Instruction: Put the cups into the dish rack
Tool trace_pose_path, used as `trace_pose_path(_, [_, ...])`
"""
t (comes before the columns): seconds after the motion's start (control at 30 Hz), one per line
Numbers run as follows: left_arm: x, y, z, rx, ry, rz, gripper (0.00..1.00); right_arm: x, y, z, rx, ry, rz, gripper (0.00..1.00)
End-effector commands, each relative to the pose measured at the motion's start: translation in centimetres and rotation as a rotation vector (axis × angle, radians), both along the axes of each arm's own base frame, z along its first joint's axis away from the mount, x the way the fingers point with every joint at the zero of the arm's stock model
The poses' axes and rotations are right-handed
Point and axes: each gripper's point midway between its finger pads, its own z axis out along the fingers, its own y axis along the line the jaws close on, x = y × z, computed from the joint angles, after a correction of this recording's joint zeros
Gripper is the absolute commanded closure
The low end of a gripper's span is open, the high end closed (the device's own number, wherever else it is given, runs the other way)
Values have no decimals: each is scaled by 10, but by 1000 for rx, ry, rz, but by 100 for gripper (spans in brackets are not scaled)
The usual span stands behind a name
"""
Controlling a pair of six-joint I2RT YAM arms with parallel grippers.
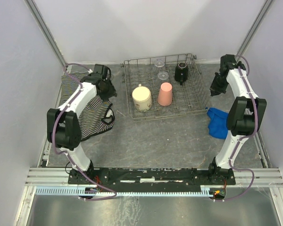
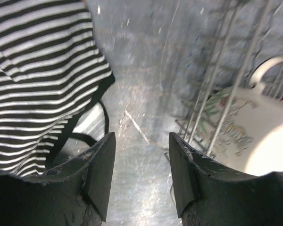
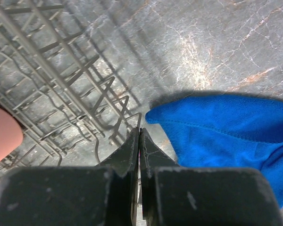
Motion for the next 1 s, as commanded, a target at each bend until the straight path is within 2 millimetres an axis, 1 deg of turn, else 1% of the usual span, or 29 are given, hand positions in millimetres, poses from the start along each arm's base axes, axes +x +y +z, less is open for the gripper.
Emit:
trace_pose_path(0.0, [-10,-16,-13,-48,24,-18,44,-5,-10,-12,-41,45,-7,96])
trace_pose_path(0.07, [-13,-22,-27,-60,59,-34,43,-9,-8,-20,-32,58,-8,96])
trace_pose_path(0.2, [-15,-26,-53,-54,120,-48,42,-16,-5,-33,-15,78,-8,96])
trace_pose_path(0.3, [-9,-29,-65,-54,139,-62,42,-20,3,-42,13,90,-1,95])
trace_pose_path(0.43, [2,-36,-75,-58,153,-78,41,-19,20,-48,20,103,40,95])
trace_pose_path(0.63, [23,-42,-75,-68,132,-85,41,-12,55,-51,18,100,111,95])
trace_pose_path(0.8, [32,-45,-72,-72,116,-89,40,-1,73,-47,25,83,135,95])
trace_pose_path(0.97, [41,-51,-69,-96,107,-95,40,13,85,-44,28,64,152,95])
